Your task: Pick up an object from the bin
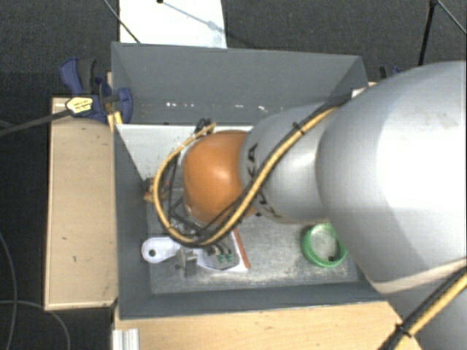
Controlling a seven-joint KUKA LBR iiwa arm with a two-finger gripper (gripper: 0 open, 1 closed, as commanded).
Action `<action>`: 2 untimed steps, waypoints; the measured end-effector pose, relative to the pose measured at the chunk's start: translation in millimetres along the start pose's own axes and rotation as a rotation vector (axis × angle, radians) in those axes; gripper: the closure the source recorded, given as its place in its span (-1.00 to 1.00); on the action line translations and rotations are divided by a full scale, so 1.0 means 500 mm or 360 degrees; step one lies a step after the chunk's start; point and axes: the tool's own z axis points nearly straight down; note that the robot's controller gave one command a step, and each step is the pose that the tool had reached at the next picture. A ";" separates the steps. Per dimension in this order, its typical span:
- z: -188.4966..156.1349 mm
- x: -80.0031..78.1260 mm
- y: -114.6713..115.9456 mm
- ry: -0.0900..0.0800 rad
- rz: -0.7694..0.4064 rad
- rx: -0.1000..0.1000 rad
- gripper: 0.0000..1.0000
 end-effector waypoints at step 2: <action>-0.005 0.000 0.000 0.0002 0.0001 0.0000 1.00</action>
Offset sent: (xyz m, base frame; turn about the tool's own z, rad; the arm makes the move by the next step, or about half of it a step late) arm 0.0000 0.0001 0.0296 0.0000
